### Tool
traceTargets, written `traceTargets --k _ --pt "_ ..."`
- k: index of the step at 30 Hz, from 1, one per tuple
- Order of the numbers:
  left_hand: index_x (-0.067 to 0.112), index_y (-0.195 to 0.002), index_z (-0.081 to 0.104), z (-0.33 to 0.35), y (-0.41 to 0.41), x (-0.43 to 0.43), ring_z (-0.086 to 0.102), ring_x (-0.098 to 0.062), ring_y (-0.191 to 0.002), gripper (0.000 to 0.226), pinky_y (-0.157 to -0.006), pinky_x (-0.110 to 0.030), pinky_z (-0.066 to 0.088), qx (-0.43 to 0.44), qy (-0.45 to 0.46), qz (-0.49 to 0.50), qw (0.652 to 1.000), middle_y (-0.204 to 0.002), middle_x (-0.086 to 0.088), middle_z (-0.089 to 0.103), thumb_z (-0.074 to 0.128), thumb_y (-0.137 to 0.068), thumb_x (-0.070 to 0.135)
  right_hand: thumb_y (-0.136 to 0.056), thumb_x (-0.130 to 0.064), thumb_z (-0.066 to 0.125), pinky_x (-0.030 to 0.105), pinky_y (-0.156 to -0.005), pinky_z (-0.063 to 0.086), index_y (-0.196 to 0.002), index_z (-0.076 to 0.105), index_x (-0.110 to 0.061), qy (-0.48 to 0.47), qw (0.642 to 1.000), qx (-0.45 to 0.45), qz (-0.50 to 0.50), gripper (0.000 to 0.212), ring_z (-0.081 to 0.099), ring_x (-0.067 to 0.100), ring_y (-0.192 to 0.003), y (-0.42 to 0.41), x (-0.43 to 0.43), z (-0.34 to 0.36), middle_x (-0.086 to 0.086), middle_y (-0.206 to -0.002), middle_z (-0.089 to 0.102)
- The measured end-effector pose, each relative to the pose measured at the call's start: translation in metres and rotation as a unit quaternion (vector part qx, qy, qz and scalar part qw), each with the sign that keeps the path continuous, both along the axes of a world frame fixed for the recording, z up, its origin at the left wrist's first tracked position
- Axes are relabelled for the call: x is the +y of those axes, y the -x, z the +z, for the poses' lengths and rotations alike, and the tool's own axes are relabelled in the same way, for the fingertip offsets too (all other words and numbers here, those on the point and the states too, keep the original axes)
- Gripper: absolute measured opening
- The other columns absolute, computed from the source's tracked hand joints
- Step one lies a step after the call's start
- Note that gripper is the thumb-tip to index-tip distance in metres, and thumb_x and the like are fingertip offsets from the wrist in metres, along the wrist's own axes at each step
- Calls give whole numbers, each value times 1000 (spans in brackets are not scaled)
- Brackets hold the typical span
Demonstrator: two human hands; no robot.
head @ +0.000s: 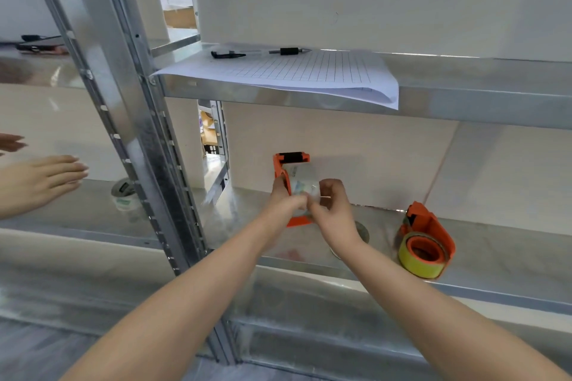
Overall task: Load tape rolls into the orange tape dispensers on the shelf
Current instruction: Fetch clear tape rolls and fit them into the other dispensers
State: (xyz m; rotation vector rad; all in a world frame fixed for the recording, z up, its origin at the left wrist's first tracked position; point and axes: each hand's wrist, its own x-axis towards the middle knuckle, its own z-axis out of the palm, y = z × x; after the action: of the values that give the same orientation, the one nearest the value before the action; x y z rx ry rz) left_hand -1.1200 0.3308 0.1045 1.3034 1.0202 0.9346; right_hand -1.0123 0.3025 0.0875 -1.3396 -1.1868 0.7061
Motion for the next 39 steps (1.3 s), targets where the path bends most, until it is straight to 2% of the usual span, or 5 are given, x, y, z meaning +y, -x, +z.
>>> traceTargets --k 5,13,20,34,39 --pt "13 -130 28 -15 10 5 60 -15 -107 85 -87 -31 55 165 -108 -39 980 -113 2 55 79 -64 24 -86 -24 61 10 -68 44 -78 53 -25 -33 995 -95 25 11 59 8 -77 -6 -2 2 -5 -80 61" --pt "11 -135 34 -7 20 8 59 -9 -103 70 -79 -4 47 145 -163 1 976 -115 2 58 69 -74 8 -74 -24 73 22 -82 49 -120 52 -19 -67 973 -223 9 51 52 8 -95 -8 1 5 -7 -112 47" --pt "6 -131 34 -6 28 8 57 -10 -99 67 -77 -8 49 158 -154 -58 974 -105 4 55 69 -74 0 -82 -27 58 17 -91 38 -94 71 -12 -184 925 -332 10 23 49 12 -108 -11 9 10 10 -111 65" --pt "18 -103 55 -6 34 -18 58 -4 -80 49 -64 -12 44 131 -79 67 986 -89 7 62 84 -64 23 -87 -13 50 32 -73 49 -65 58 -26 16 977 -194 85 26 67 22 -75 2 40 47 1 -83 68" --pt "17 -102 54 -3 40 -27 59 -8 -78 43 -62 -13 44 165 -104 66 979 -86 8 60 79 -67 17 -90 -13 49 17 -54 47 -79 62 -12 49 985 -139 88 17 64 12 -57 -1 49 51 1 -87 67"
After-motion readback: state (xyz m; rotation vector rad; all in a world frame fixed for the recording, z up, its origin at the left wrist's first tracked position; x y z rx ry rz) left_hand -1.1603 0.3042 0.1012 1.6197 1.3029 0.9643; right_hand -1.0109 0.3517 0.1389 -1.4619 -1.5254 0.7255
